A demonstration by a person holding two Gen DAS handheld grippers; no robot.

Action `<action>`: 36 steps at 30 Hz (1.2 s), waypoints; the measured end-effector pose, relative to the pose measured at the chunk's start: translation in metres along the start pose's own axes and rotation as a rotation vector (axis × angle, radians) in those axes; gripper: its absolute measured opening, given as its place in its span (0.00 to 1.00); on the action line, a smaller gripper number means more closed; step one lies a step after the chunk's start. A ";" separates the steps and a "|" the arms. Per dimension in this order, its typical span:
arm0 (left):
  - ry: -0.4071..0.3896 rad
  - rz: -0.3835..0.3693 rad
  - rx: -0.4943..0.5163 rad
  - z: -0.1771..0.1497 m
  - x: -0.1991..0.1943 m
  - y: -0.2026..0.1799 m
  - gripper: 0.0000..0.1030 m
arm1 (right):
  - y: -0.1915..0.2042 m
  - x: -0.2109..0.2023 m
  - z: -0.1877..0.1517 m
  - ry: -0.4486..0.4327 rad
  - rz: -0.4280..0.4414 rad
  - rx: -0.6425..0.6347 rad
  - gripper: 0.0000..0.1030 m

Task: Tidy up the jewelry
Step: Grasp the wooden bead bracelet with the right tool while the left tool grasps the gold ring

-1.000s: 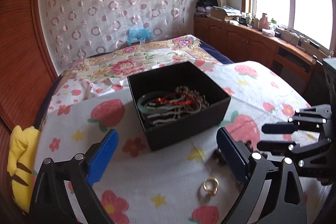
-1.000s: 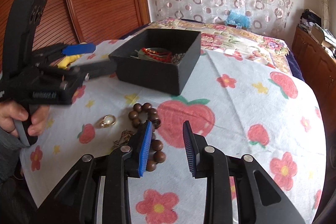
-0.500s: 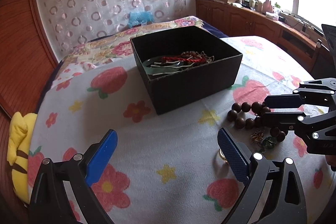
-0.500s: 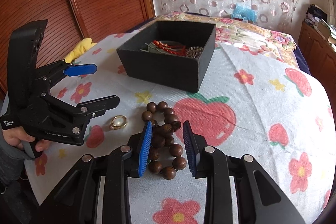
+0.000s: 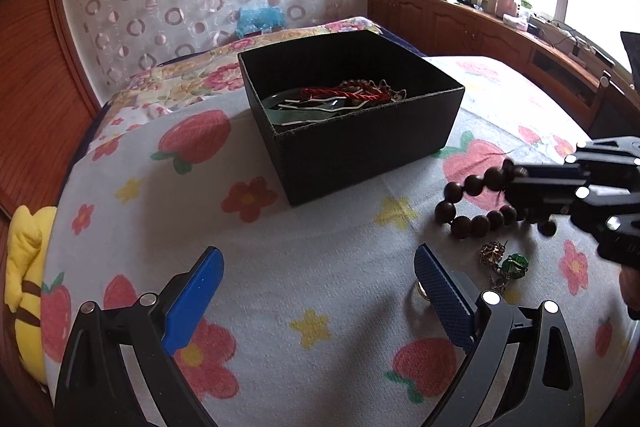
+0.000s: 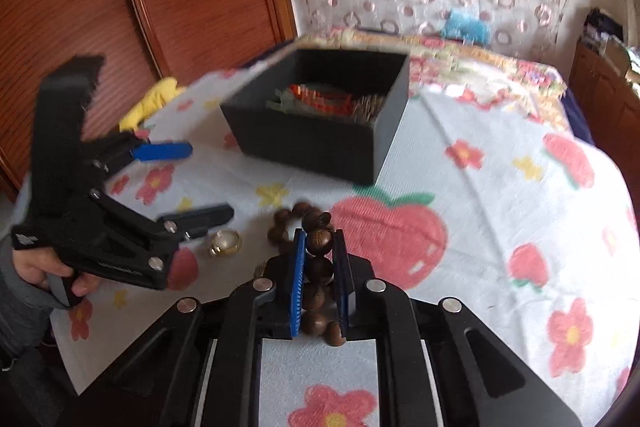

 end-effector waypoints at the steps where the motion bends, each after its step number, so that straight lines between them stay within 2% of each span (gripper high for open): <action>1: -0.003 -0.001 -0.002 0.001 0.000 0.000 0.90 | -0.003 -0.006 0.002 -0.017 -0.005 0.001 0.14; 6: -0.009 -0.010 -0.024 0.001 -0.001 0.003 0.90 | -0.014 -0.036 0.013 -0.095 -0.047 0.007 0.14; 11: -0.039 -0.005 -0.025 0.004 -0.007 0.003 0.90 | -0.027 -0.054 0.012 -0.114 -0.054 0.026 0.15; 13: -0.061 0.000 -0.019 0.006 -0.013 0.001 0.90 | -0.031 -0.055 0.008 -0.114 -0.059 0.033 0.15; 17: -0.074 -0.036 -0.018 0.008 -0.023 -0.012 0.90 | -0.042 -0.056 -0.001 -0.105 -0.082 0.042 0.15; 24: -0.095 -0.071 0.022 0.005 -0.041 -0.038 0.89 | -0.055 -0.038 -0.022 -0.059 -0.115 0.069 0.15; 28: -0.045 -0.105 0.018 -0.007 -0.037 -0.043 0.66 | -0.057 -0.028 -0.029 -0.039 -0.131 0.068 0.15; 31: -0.020 -0.108 0.029 -0.012 -0.030 -0.047 0.53 | -0.058 -0.028 -0.029 -0.045 -0.124 0.079 0.15; 36: 0.007 -0.101 0.055 -0.013 -0.021 -0.054 0.44 | -0.060 -0.028 -0.029 -0.039 -0.133 0.084 0.15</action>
Point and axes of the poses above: each gripper's, at about its wrist camera, not at the fingertips, and x roughly the way its jaws point, y to its left, z to its top, the point moved 10 cm from there along x, roughly the way its jaws point, and after that the axes turned 1 degree about x, right-handed, at the moved point
